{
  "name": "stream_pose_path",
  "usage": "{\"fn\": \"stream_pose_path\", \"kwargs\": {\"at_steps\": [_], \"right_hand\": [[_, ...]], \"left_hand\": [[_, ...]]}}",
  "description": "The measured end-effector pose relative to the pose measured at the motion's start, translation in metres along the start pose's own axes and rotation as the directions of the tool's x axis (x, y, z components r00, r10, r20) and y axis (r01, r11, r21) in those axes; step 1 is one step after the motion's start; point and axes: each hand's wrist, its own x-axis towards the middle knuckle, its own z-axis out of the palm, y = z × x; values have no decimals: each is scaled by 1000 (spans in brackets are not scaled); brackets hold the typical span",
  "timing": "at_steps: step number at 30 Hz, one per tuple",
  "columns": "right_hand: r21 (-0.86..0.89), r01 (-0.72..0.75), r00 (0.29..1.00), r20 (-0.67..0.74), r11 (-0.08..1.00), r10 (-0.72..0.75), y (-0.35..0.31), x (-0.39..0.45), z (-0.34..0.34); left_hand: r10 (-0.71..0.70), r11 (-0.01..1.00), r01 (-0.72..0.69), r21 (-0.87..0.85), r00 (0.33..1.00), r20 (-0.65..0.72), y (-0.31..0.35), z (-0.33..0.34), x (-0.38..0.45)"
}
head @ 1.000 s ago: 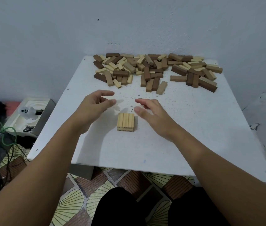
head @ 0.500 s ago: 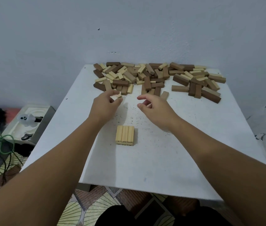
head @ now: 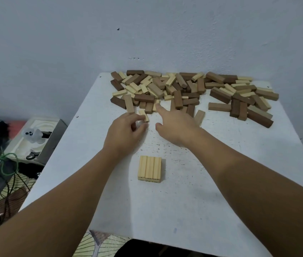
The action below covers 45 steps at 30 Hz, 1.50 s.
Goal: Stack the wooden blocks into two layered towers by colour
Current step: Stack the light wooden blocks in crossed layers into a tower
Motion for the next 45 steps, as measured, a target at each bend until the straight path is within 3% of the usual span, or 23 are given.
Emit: {"fn": "stream_pose_path", "kwargs": {"at_steps": [3, 11, 20, 31, 37, 45], "right_hand": [[6, -2, 1000, -20, 1000, 2, 1, -2, 0], [104, 96, 960, -274, 990, -64, 13, -16, 24], [240, 151, 947, -315, 959, -70, 7, -10, 27], [284, 154, 962, -260, 946, -79, 11, 6, 6], [16, 145, 905, -406, 989, -126, 3, 37, -16], [-242, -120, 918, -397, 963, 15, 27, 75, -21]], "left_hand": [[26, 999, -26, -26, 1000, 2, -2, 0, 0], [79, 995, -80, -56, 997, -7, -7, 2, -2], [69, 994, -71, -79, 997, -25, -8, 3, -4], [41, 995, -36, -98, 998, 50, -8, 6, -1], [16, 995, -15, -96, 1000, 7, -8, 7, -1], [15, 995, -14, -100, 1000, 10, -10, 7, 1]]}}
